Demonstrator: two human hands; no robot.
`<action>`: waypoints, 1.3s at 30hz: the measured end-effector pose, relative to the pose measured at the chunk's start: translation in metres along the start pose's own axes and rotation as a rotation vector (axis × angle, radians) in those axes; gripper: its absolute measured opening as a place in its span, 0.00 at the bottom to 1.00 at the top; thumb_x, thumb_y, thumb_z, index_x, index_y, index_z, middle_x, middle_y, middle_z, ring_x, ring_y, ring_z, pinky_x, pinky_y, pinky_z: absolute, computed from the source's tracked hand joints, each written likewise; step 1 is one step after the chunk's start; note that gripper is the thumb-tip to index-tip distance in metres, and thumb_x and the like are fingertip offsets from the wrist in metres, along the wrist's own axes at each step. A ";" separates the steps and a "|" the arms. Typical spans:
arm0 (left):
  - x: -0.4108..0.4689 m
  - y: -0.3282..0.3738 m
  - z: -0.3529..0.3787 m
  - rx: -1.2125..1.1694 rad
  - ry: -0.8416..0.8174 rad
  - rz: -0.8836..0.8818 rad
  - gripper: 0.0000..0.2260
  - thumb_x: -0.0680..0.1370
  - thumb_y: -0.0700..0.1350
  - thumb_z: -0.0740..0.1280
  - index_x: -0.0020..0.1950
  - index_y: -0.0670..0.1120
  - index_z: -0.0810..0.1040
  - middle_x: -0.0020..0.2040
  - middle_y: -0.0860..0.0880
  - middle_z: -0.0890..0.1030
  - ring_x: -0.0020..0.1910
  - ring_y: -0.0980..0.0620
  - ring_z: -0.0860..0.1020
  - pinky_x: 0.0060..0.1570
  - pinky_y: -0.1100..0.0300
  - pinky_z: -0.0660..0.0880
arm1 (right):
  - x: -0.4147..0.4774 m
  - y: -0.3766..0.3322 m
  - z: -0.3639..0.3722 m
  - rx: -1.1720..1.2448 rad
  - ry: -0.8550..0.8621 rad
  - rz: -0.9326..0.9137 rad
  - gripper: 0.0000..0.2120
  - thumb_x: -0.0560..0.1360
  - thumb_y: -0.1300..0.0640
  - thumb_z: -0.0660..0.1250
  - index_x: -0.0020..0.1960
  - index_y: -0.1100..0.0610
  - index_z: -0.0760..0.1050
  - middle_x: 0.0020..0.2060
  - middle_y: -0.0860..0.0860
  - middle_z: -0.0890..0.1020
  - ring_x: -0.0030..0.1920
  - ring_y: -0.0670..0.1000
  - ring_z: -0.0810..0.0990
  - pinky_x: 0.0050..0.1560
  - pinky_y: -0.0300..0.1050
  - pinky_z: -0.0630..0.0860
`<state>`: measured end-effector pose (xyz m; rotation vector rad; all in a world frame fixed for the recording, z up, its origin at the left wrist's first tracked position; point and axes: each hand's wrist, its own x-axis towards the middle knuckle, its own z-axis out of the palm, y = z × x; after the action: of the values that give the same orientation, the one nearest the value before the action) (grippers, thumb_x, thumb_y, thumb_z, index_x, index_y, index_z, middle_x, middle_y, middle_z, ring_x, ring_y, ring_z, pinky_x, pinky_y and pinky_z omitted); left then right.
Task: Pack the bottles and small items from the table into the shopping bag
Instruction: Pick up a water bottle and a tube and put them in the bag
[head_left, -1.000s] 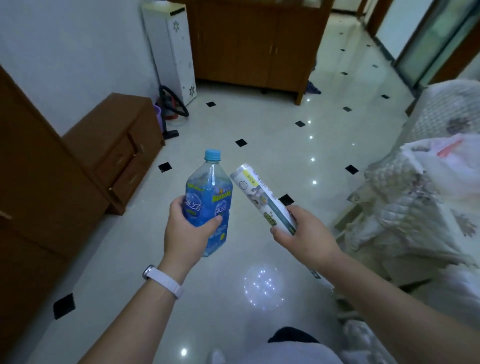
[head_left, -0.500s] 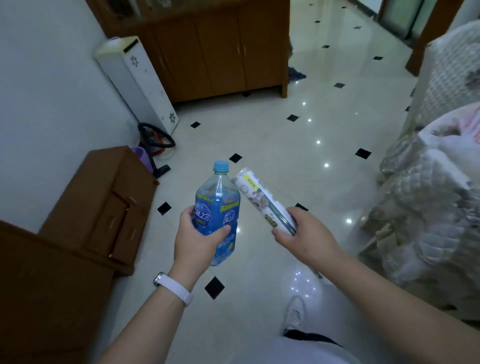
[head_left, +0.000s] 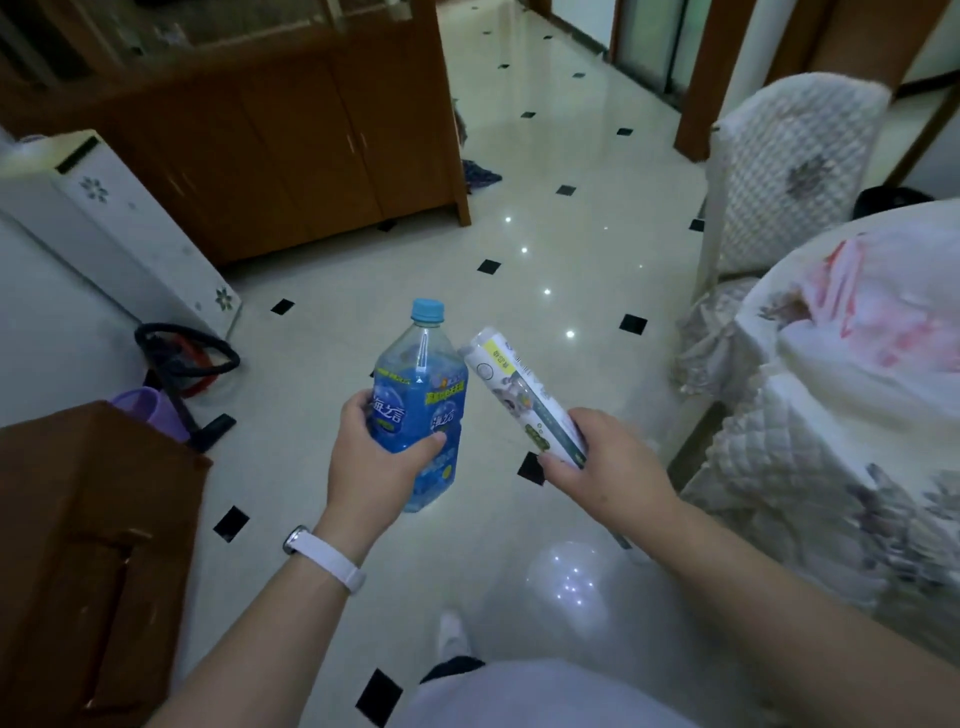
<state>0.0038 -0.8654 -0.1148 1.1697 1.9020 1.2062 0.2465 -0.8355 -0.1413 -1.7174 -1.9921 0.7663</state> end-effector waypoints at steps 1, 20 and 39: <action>0.014 0.000 0.006 0.000 -0.020 0.005 0.30 0.67 0.41 0.80 0.61 0.54 0.68 0.54 0.63 0.77 0.47 0.71 0.77 0.45 0.70 0.72 | 0.010 0.002 0.000 -0.001 0.005 0.023 0.11 0.70 0.42 0.67 0.44 0.46 0.68 0.38 0.43 0.73 0.38 0.46 0.73 0.34 0.43 0.67; 0.320 0.036 0.142 -0.173 -0.548 0.116 0.30 0.67 0.40 0.80 0.63 0.53 0.68 0.54 0.63 0.76 0.45 0.75 0.76 0.44 0.71 0.73 | 0.224 -0.016 -0.029 0.013 0.307 0.504 0.14 0.70 0.43 0.70 0.52 0.45 0.73 0.40 0.45 0.78 0.39 0.45 0.78 0.40 0.45 0.76; 0.337 0.167 0.406 -0.008 -1.045 0.374 0.28 0.69 0.40 0.79 0.62 0.55 0.70 0.52 0.61 0.79 0.45 0.70 0.79 0.39 0.73 0.75 | 0.261 0.146 -0.138 0.299 0.812 0.803 0.15 0.70 0.44 0.71 0.54 0.43 0.72 0.43 0.43 0.81 0.40 0.43 0.80 0.42 0.51 0.81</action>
<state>0.2516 -0.3712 -0.1386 1.7323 0.9098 0.5327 0.4006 -0.5446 -0.1419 -2.1458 -0.6123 0.4228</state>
